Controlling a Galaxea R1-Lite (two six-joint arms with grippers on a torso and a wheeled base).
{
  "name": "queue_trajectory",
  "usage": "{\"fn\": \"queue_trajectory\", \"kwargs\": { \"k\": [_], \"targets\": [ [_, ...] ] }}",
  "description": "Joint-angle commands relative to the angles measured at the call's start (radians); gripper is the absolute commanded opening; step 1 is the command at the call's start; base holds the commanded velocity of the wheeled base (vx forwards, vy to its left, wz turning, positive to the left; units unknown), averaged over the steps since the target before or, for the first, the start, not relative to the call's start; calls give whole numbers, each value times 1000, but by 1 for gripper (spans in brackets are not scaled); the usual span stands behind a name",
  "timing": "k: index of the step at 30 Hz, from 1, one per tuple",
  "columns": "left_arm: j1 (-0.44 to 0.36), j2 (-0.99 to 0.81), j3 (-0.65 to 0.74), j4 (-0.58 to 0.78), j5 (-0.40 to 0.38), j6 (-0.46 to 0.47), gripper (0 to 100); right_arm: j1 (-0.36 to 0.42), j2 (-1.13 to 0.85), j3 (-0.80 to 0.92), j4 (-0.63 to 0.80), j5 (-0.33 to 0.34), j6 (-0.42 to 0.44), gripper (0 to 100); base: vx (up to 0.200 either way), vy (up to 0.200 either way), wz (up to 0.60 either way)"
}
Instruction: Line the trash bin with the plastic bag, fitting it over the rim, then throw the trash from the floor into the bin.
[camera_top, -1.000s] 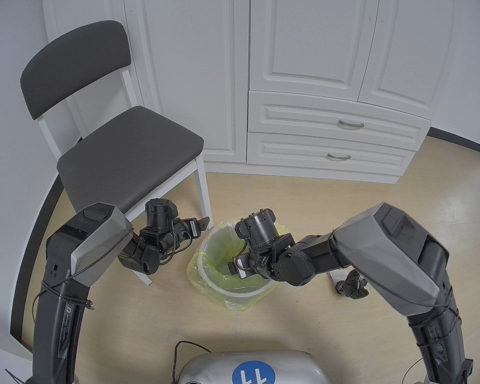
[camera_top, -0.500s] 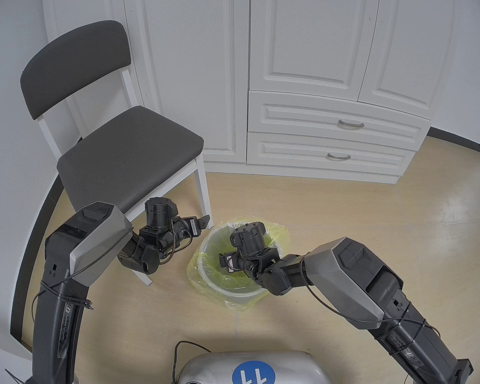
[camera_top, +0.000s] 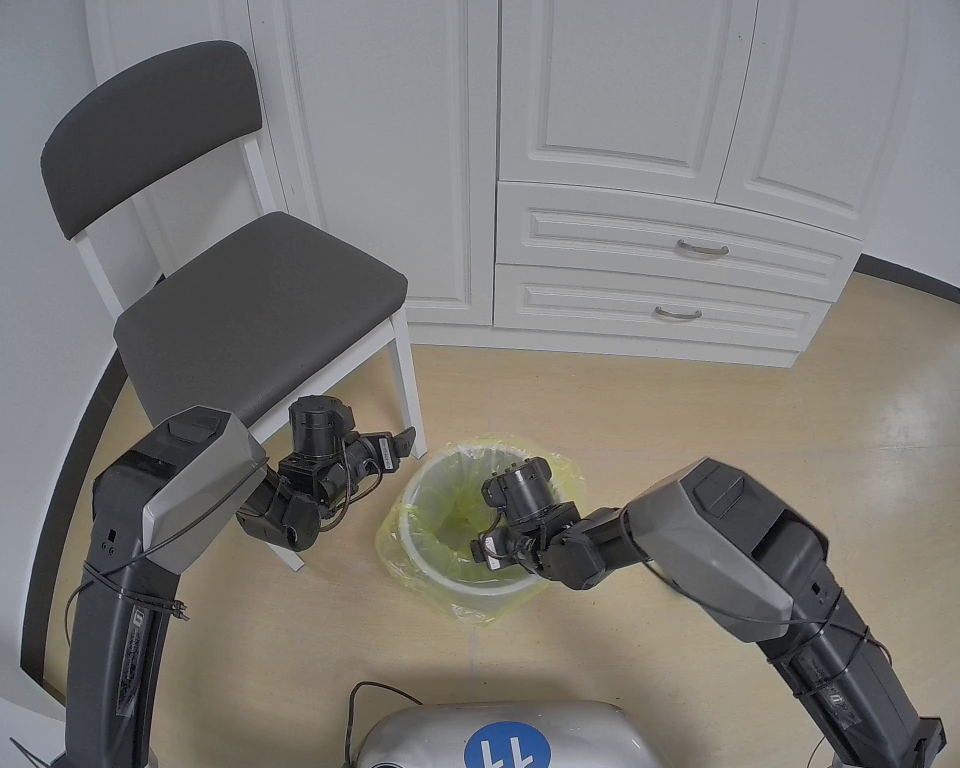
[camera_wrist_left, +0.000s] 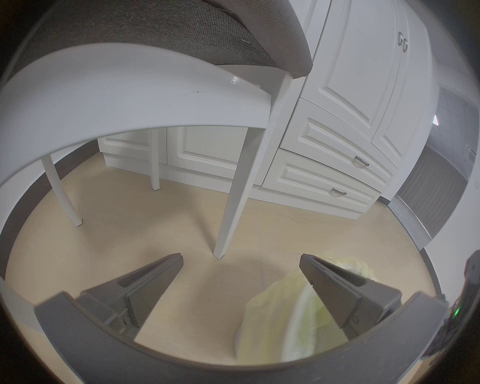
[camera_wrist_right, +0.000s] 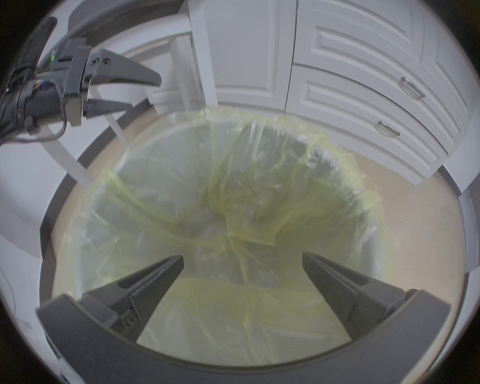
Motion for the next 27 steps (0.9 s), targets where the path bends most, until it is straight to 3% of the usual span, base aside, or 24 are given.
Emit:
{"fn": "queue_trajectory", "kwargs": {
  "k": [1, 15, 21, 27],
  "targets": [
    [1, 8, 0, -3, 6, 5, 100, -3, -120, 100, 71, 3, -15, 100, 0, 0, 0],
    [1, 8, 0, -3, 6, 6, 100, 29, -194, 227, 82, 6, -66, 100, 0, 0, 0],
    [1, 0, 24, -3, 6, 23, 100, 46, -315, 417, 80, 9, -143, 100, 0, 0, 0],
    [-1, 2, 26, -4, 6, 46, 100, 69, -383, 506, 77, 9, -149, 100, 0, 0, 0]
  ]
}}
